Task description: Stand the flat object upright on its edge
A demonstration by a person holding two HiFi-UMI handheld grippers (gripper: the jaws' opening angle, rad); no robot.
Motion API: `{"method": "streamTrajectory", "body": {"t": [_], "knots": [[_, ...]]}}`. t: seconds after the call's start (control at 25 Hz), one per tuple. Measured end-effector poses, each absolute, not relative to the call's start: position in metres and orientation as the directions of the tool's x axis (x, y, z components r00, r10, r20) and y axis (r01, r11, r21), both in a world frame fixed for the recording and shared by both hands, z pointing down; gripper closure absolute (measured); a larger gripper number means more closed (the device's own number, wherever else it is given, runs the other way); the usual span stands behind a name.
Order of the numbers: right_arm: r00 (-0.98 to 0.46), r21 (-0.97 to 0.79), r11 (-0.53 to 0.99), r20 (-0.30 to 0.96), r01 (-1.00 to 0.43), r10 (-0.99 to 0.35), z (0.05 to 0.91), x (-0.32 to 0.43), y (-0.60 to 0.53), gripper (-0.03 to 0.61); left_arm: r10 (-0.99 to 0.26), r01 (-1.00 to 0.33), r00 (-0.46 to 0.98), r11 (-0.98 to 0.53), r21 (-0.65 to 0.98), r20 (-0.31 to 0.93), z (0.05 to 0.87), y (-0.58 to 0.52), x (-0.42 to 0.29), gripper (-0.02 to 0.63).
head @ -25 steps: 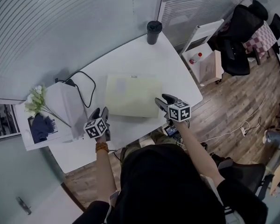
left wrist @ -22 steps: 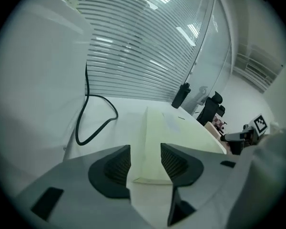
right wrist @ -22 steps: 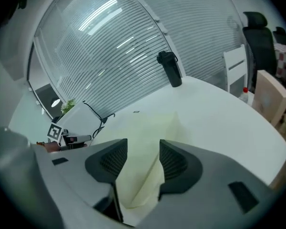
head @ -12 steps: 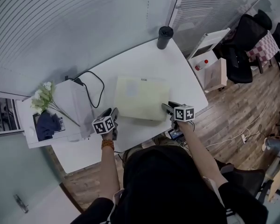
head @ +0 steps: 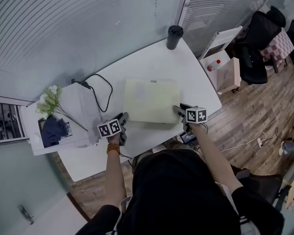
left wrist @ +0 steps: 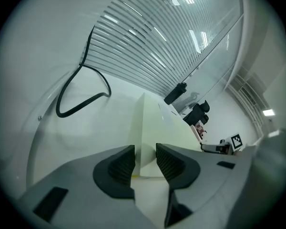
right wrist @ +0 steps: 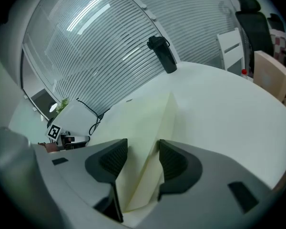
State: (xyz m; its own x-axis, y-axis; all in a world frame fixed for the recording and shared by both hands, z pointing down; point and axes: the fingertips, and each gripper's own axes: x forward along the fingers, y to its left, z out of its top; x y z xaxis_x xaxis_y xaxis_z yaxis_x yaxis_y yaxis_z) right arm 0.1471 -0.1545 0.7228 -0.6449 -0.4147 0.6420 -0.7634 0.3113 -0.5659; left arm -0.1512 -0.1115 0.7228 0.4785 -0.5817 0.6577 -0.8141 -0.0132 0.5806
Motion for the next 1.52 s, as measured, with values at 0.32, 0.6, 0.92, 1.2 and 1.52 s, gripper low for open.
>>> {"method": "streamTrajectory", "body": {"t": [0.32, 0.6, 0.92, 1.2, 1.52], "knots": [[-0.662, -0.566, 0.342, 0.645, -0.750, -0.382, 0.724, 0.151, -0.160, 0.390, -0.569, -0.795, 0.497, 0.003, 0.606, 0.655, 0.725, -0.105, -0.145, 0.465], [-0.662, -0.558, 0.357, 0.637, -0.749, -0.395, 0.724, 0.151, -0.168, 0.390, -0.531, -0.806, 0.498, 0.007, 0.591, 0.685, 0.728, -0.094, -0.139, 0.468], [-0.666, -0.534, 0.402, 0.643, -0.744, -0.378, 0.717, 0.151, -0.168, 0.399, -0.482, -0.844, 0.484, -0.037, 0.534, 0.731, 0.727, -0.084, -0.132, 0.469], [-0.678, -0.553, 0.399, 0.656, -0.731, -0.333, 0.712, 0.154, -0.158, 0.405, -0.473, -0.843, 0.489, -0.043, 0.536, 0.732, 0.727, -0.079, -0.129, 0.469], [-0.684, -0.527, 0.448, 0.639, -0.722, -0.352, 0.689, 0.153, -0.159, 0.416, -0.459, -0.825, 0.518, -0.044, 0.563, 0.722, 0.726, -0.076, -0.126, 0.469]]}}
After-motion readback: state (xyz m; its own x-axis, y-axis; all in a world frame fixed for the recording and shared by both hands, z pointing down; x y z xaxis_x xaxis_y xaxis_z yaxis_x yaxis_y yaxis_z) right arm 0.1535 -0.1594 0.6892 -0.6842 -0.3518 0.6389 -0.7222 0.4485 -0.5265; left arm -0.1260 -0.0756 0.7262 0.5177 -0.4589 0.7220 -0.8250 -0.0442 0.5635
